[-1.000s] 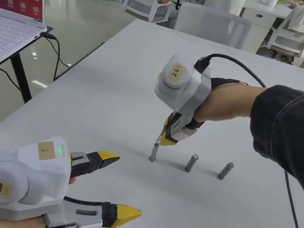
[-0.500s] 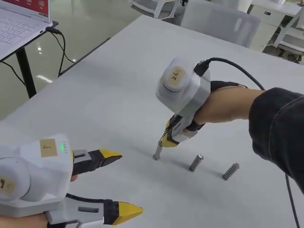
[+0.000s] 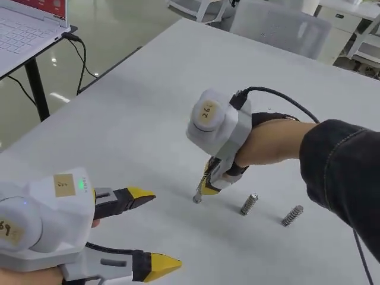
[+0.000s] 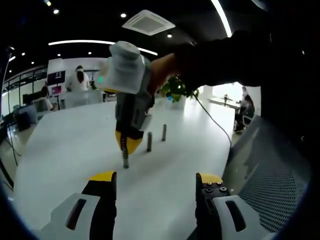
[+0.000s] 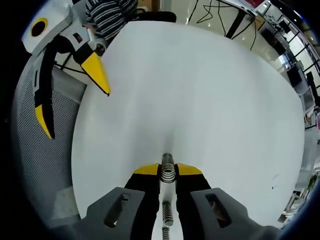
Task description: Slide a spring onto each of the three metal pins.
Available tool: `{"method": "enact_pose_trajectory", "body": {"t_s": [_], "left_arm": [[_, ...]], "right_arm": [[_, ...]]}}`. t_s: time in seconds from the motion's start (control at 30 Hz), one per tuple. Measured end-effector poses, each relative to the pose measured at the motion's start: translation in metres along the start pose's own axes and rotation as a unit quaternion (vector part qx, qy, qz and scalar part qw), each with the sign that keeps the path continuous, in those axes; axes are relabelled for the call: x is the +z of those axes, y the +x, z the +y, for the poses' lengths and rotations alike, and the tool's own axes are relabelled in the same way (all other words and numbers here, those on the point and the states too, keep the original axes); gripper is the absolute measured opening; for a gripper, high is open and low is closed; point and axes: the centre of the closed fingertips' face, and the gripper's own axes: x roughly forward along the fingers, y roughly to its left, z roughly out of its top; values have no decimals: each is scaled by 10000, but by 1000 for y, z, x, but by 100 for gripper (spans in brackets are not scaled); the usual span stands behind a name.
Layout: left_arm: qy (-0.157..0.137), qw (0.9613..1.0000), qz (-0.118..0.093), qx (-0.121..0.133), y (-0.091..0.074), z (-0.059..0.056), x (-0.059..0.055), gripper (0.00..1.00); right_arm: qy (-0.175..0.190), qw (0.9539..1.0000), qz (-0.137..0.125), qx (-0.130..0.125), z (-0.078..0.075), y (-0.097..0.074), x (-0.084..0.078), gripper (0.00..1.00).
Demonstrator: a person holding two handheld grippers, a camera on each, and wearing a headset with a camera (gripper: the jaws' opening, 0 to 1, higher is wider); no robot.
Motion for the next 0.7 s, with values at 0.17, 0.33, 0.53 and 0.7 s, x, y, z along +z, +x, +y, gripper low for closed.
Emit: {"method": "enact_pose_trajectory", "body": {"t_s": [0.17, 0.33, 0.53, 0.7], "left_arm": [[-17, 10000, 3, 19, -1, 1, -1, 59], [-30, 10000, 4, 31, -1, 2, -2, 59], [-29, 10000, -3, 27, 0, 2, -1, 59], [-34, 10000, 8, 29, 0, 3, -1, 58]], "right_arm": [[-12, 10000, 64, -12, 1, 7, -1, 9], [62, 9999, 98, -31, 0, 14, -3, 9], [90, 9999, 110, 2, 2, 19, -5, 9], [95, 9999, 95, 14, 4, 23, -6, 9]]}}
